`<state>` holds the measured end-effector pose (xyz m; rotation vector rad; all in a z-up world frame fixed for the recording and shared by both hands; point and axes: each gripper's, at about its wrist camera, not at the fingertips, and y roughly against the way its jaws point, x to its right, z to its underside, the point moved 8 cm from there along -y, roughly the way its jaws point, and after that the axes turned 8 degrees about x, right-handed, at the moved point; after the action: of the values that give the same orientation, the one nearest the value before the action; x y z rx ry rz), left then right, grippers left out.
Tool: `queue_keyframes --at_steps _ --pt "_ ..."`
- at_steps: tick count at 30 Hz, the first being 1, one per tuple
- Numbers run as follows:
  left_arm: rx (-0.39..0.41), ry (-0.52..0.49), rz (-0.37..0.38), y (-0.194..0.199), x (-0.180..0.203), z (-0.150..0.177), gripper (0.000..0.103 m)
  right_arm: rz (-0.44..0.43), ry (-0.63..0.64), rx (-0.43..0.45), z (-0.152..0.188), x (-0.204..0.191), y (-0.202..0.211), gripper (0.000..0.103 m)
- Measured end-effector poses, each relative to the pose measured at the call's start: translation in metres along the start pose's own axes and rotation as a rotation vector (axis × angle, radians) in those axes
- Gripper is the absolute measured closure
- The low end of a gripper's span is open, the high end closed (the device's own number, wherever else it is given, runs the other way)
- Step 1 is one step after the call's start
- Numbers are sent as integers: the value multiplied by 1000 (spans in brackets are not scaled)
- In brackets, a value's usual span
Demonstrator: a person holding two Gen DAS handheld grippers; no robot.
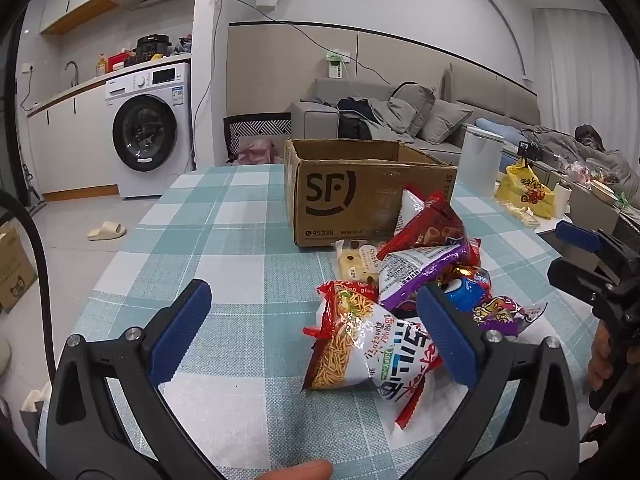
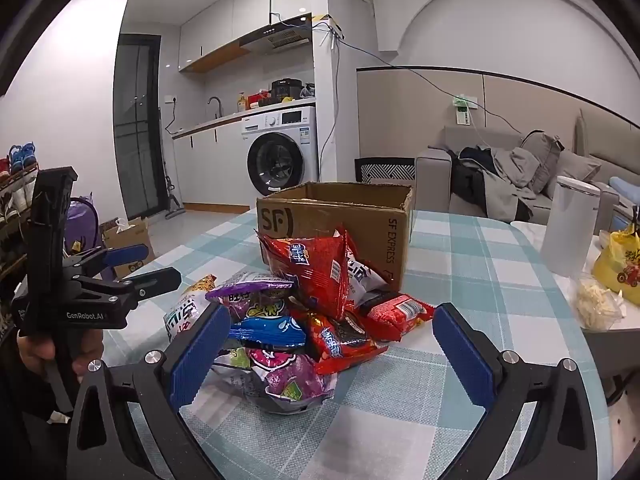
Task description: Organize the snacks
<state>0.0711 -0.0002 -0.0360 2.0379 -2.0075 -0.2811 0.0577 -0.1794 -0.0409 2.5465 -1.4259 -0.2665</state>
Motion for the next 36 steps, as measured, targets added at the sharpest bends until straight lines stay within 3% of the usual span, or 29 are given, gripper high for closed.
queue_keyframes --at_steps 7,36 --pt "-29 10 2 -4 -1 3 1 2 1 -1 0 0 0 0" --pt "-10 6 6 1 3 -2 1 1 6 -10 1 -1 -2 0"
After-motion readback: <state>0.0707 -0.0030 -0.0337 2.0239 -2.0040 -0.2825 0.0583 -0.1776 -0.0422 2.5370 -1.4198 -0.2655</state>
